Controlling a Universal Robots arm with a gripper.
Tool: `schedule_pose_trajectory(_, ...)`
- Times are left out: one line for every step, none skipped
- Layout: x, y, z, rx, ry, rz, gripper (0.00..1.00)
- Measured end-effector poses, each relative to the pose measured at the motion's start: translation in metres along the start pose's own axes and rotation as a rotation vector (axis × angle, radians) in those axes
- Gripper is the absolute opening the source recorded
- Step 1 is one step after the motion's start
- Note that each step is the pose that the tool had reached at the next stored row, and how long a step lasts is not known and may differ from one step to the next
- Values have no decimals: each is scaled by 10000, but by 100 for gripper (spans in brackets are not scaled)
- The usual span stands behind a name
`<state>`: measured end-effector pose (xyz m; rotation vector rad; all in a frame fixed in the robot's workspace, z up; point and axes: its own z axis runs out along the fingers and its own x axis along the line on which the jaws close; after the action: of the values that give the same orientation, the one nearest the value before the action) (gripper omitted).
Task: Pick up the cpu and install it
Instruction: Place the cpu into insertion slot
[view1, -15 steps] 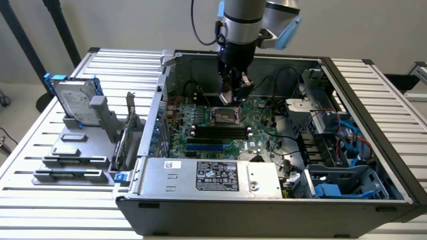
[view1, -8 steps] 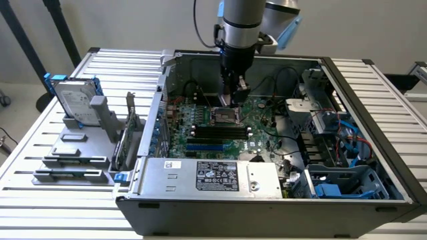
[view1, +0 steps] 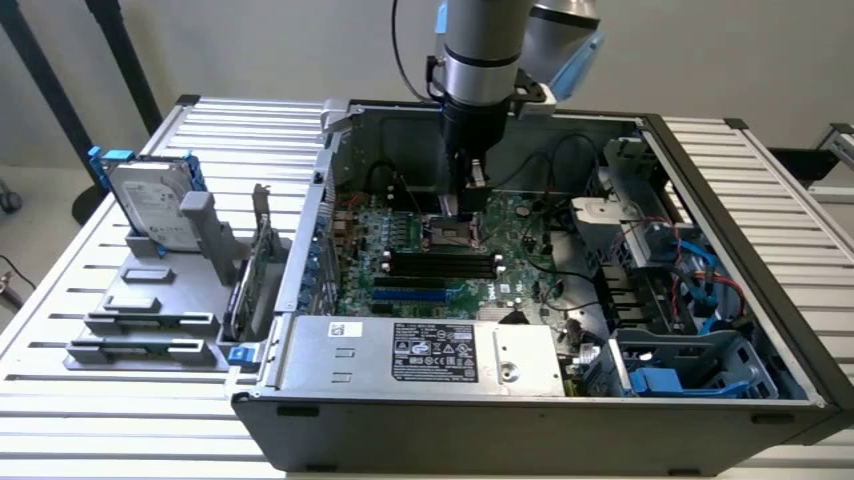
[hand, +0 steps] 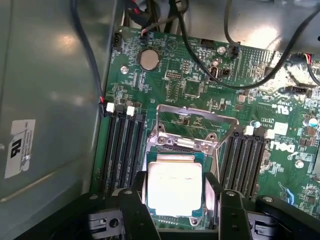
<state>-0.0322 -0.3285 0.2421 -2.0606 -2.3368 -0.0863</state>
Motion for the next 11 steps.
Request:
schedule_pose_trajectory(-1, 0, 12, -10, -5, 180, 55)
schedule_pose_trajectory(-1, 0, 25, -19, -10, 358, 55)
schedule_pose_trajectory(-2, -1, 37, -29, -15, 538, 55)
schedule_pose_trajectory(-3, -1, 50, -40, -19, 728, 55)
schedule_pose_trajectory(-3, -1, 61, -50, -23, 908, 55)
schedule_pose_trajectory(-4, -2, 69, -60, -27, 1088, 55)
schedule_pose_trajectory(-4, -2, 74, -70, -33, 1266, 55)
schedule_pose_trajectory(-4, -2, 77, -78, -36, 1412, 55)
schedule_pose_trajectory(-5, -5, 80, -82, -40, 1517, 55)
schedule_pose_trajectory(-5, -9, 81, -85, -40, 1573, 55)
schedule_pose_trajectory(-6, -19, 83, -90, -35, 1613, 55)
